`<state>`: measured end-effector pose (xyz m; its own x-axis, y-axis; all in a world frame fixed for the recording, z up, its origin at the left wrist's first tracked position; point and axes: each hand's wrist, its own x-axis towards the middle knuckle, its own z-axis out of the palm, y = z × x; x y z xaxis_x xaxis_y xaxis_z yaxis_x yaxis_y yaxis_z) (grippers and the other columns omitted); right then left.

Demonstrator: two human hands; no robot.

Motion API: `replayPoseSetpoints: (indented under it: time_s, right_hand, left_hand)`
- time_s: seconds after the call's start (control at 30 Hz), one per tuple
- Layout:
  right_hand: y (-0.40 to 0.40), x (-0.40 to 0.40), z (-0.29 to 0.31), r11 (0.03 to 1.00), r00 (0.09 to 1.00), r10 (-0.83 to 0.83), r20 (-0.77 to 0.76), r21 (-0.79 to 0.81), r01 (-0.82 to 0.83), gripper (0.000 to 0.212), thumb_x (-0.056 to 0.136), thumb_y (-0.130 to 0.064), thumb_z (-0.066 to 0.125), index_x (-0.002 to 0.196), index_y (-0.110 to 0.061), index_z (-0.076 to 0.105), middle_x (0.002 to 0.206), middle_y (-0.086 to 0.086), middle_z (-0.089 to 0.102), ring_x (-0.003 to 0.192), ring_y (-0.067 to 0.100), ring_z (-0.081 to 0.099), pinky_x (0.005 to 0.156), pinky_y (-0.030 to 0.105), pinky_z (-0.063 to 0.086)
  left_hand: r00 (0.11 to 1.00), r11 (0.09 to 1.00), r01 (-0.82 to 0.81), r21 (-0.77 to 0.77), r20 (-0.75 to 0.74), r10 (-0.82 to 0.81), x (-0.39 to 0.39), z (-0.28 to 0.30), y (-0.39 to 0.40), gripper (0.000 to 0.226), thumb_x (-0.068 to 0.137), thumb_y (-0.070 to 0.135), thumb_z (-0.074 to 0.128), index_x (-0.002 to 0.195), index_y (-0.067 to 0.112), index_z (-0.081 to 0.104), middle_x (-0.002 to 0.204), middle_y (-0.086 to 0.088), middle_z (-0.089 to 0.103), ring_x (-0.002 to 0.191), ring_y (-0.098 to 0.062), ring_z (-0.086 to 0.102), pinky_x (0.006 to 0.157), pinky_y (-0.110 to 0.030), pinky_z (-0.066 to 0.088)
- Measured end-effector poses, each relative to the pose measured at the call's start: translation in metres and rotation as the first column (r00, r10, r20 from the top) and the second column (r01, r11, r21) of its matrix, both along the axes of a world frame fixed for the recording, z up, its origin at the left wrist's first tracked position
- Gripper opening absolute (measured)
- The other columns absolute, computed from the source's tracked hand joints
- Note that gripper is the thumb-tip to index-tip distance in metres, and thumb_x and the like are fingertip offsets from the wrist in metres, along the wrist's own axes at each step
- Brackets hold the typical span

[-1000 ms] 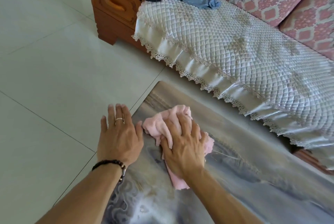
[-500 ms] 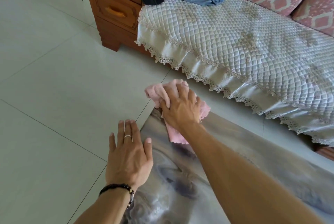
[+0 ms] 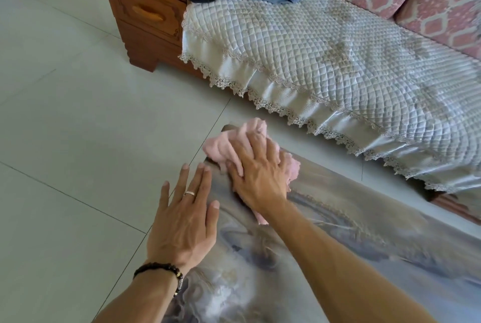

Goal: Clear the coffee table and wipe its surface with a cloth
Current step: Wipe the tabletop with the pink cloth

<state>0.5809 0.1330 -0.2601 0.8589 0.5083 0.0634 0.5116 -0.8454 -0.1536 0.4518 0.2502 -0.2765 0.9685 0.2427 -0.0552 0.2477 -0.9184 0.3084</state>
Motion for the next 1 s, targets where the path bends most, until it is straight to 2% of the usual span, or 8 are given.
replayPoseSetpoints:
  time_s: [0.07,0.23,0.4,0.6,0.7,0.77,0.93,1.0]
  right_hand:
    - [-0.053,0.000,-0.003,0.998,0.999,0.049,0.010,-0.046,-0.049,0.051,0.093,-0.059,0.027,0.140,-0.043,0.036,0.151,0.000,0.034,0.131,0.034,0.037,0.101,0.053,0.031]
    - [-0.089,0.017,-0.003,0.785,0.781,-0.616,-0.106,0.004,0.620,0.052,0.095,-0.051,0.037,0.145,-0.040,0.030,0.159,0.008,0.019,0.139,0.037,0.022,0.109,0.057,0.021]
    - [-0.087,-0.056,0.004,0.999,1.000,0.031,-0.003,-0.033,-0.031,0.054,0.097,-0.061,0.024,0.145,-0.038,0.030,0.154,0.004,0.034,0.136,0.036,0.034,0.101,0.056,0.034]
    - [-0.100,-0.014,0.004,0.801,0.794,-0.597,-0.116,-0.021,0.599,0.053,0.096,-0.051,0.034,0.147,-0.041,0.023,0.160,0.004,0.017,0.145,0.035,0.016,0.108,0.060,0.023]
    - [-0.056,-0.062,0.000,0.990,0.990,-0.139,0.022,-0.011,0.139,0.048,0.093,-0.053,0.039,0.139,-0.039,0.036,0.156,0.004,0.031,0.140,0.036,0.027,0.099,0.057,0.031]
    - [-0.081,-0.080,0.002,0.996,0.997,0.077,-0.015,-0.047,-0.078,0.047,0.093,-0.053,0.041,0.137,-0.037,0.044,0.154,0.004,0.036,0.138,0.036,0.033,0.099,0.057,0.035]
    - [-0.114,-0.005,0.003,0.818,0.816,-0.574,-0.072,0.001,0.575,0.063,0.086,-0.059,0.024,0.146,-0.040,0.031,0.157,0.003,0.025,0.139,0.036,0.025,0.107,0.056,0.026]
    - [-0.081,-0.029,0.002,0.851,0.851,-0.524,-0.030,0.013,0.525,0.055,0.088,-0.057,0.026,0.139,-0.041,0.037,0.157,0.002,0.026,0.141,0.037,0.023,0.104,0.056,0.025]
  left_hand:
    - [0.999,0.999,0.032,-0.014,-0.013,-0.032,-0.001,0.001,0.001,0.064,0.095,0.043,0.013,0.150,0.013,0.022,0.157,0.002,0.024,0.147,-0.021,0.009,0.113,-0.053,0.024]
    - [0.997,0.997,0.069,-0.045,-0.019,-0.070,0.002,-0.001,0.003,0.071,0.089,0.051,-0.005,0.151,0.019,0.002,0.159,0.008,-0.007,0.145,-0.015,-0.013,0.118,-0.047,0.006]
    - [0.978,0.978,0.210,-0.018,0.012,-0.210,-0.008,-0.001,0.003,0.065,0.096,0.044,0.006,0.151,0.014,0.020,0.159,0.004,0.007,0.147,-0.014,-0.004,0.118,-0.044,0.005]
    - [0.964,0.962,0.267,0.056,-0.002,-0.268,-0.008,-0.004,0.004,0.065,0.095,0.044,-0.001,0.151,0.015,0.013,0.159,0.003,0.006,0.147,-0.015,-0.003,0.118,-0.042,0.007]
    - [0.957,0.955,0.290,0.054,-0.026,-0.289,-0.008,-0.003,0.006,0.062,0.097,0.040,0.011,0.147,0.011,0.033,0.156,-0.002,0.025,0.147,-0.018,0.010,0.115,-0.047,0.022]
    - [0.955,0.954,0.297,0.049,-0.025,-0.296,-0.010,-0.002,0.005,0.060,0.097,0.039,0.015,0.144,0.009,0.038,0.155,-0.003,0.030,0.146,-0.019,0.014,0.112,-0.049,0.027]
    - [0.960,0.956,0.280,0.091,-0.016,-0.280,-0.002,-0.005,0.004,0.064,0.097,0.043,0.005,0.149,0.011,0.027,0.158,0.001,0.019,0.147,-0.018,0.009,0.113,-0.048,0.024]
    - [0.956,0.950,0.294,0.109,-0.029,-0.293,0.000,-0.004,0.003,0.063,0.098,0.042,0.008,0.148,0.010,0.029,0.157,-0.001,0.021,0.147,-0.020,0.011,0.113,-0.052,0.023]
